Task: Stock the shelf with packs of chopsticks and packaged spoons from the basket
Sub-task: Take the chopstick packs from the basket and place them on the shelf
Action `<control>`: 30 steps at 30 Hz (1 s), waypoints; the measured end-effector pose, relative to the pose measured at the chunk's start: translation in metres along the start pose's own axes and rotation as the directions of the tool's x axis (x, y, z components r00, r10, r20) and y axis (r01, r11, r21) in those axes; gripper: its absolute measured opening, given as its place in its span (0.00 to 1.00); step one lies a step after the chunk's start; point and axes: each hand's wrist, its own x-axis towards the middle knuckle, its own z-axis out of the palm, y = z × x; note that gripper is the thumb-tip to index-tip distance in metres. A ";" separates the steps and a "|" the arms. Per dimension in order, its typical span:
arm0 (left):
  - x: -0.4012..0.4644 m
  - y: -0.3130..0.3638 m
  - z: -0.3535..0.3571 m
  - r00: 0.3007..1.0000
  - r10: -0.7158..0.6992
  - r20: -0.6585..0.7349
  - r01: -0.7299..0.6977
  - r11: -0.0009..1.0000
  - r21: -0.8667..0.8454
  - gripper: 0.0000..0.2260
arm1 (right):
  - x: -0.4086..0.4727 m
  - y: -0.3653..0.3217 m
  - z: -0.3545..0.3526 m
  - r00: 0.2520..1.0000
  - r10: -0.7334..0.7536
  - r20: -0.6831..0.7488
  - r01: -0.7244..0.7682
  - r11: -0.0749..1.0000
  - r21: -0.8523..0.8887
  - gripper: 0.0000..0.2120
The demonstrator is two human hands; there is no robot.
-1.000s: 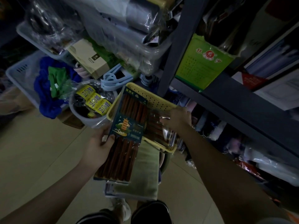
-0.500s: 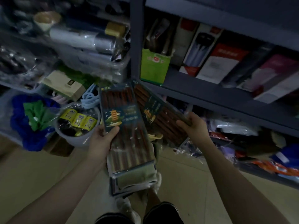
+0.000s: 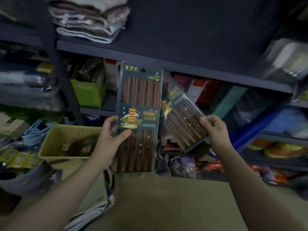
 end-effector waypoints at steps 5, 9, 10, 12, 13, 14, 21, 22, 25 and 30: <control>-0.006 0.015 0.102 0.986 0.163 0.041 -0.163 0.987 0.001 0.18 | 0.024 0.015 -0.103 0.992 -0.028 0.121 0.045 0.990 -0.137 0.10; -0.017 0.018 0.146 0.982 0.189 0.028 -0.187 0.981 -0.048 0.17 | 0.034 0.018 -0.142 0.975 -0.074 0.210 0.101 0.988 -0.117 0.10; -0.019 0.020 0.155 0.980 0.199 0.016 -0.198 0.979 -0.043 0.17 | 0.036 0.016 -0.149 0.973 -0.096 0.212 0.117 0.989 -0.088 0.10; -0.021 0.024 0.169 0.974 0.226 -0.008 -0.226 0.973 -0.037 0.18 | 0.042 0.010 -0.160 0.974 -0.126 0.189 0.126 0.992 0.017 0.09; -0.020 0.027 0.176 0.972 0.232 -0.020 -0.233 0.972 -0.039 0.19 | 0.047 0.007 -0.164 0.978 -0.132 0.160 0.123 0.990 0.067 0.09; -0.020 0.031 0.184 0.971 0.237 -0.027 -0.238 0.970 -0.045 0.18 | 0.053 0.002 -0.168 0.984 -0.133 0.119 0.120 0.987 0.111 0.10; 0.011 0.059 0.243 0.977 0.203 -0.060 -0.207 0.976 -0.065 0.14 | 0.114 -0.024 -0.181 0.973 0.139 -0.187 -0.079 0.951 0.300 0.20; 0.019 0.064 0.253 0.981 0.186 -0.055 -0.189 0.980 -0.062 0.13 | 0.125 -0.027 -0.186 0.955 0.195 -0.223 -0.116 0.938 0.326 0.18; 0.050 0.076 0.280 0.993 0.112 -0.048 -0.115 0.991 -0.068 0.16 | 0.163 -0.035 -0.201 0.904 0.343 -0.255 -0.184 0.851 0.492 0.16; 0.105 0.096 0.327 0.999 -0.022 0.033 0.024 0.998 -0.063 0.14 | 0.224 -0.041 -0.227 0.926 0.278 -0.257 -0.193 0.930 0.314 0.23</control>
